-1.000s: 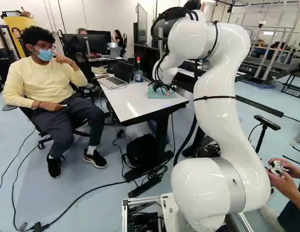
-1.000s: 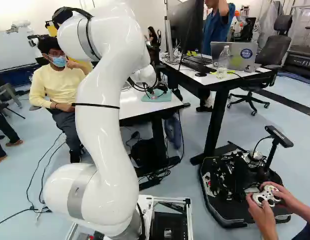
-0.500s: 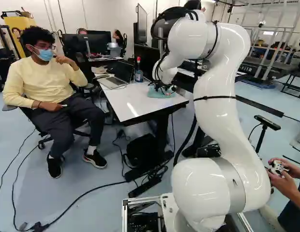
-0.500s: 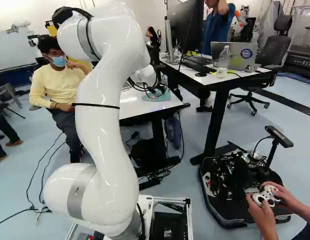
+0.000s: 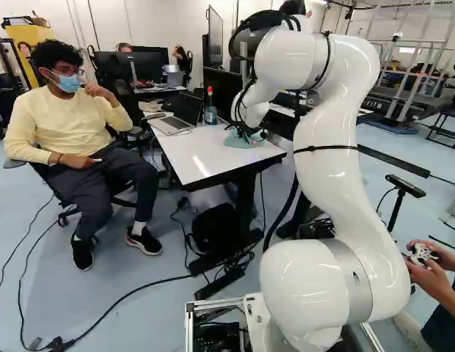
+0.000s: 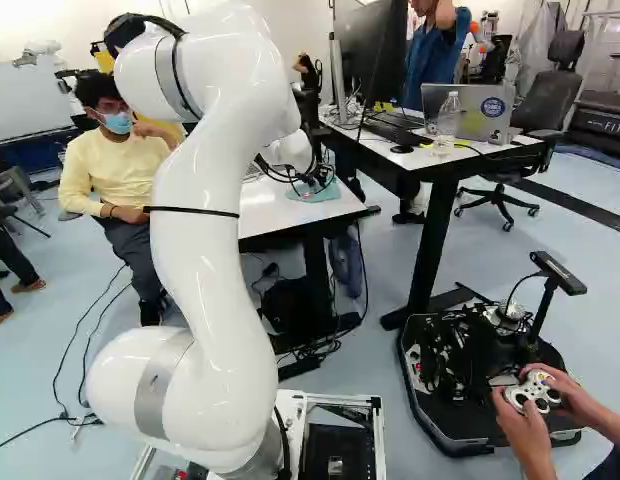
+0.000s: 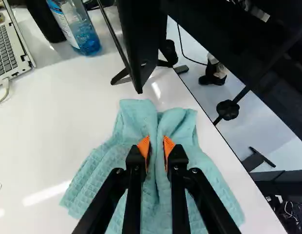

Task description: Clean the table with the green towel

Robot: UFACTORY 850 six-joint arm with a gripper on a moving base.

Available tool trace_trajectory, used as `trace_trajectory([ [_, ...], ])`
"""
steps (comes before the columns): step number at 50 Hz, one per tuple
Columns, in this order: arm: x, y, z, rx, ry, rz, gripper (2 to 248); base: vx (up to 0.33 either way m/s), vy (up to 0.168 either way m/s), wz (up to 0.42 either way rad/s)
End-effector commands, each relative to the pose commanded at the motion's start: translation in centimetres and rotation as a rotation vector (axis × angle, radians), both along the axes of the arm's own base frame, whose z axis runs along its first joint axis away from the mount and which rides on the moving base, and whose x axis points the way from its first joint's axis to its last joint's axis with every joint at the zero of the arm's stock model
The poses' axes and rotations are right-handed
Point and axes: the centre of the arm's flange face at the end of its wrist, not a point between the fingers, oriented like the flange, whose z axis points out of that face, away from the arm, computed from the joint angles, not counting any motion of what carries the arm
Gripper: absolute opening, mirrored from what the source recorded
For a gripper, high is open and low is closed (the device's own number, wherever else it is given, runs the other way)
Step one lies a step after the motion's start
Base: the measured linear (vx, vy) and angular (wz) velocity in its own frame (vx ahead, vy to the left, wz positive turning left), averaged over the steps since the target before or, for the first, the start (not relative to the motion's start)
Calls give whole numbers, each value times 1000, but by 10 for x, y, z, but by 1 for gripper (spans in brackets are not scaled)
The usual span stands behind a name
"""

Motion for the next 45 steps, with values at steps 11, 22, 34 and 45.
trace_trajectory([
  [11,0,0,0,0,0,0,52,0,0,0],
  [22,0,0,0,0,0,0,51,0,0,0],
  [34,0,0,0,0,0,0,49,0,0,0],
  [45,0,0,0,0,0,0,48,0,0,0],
])
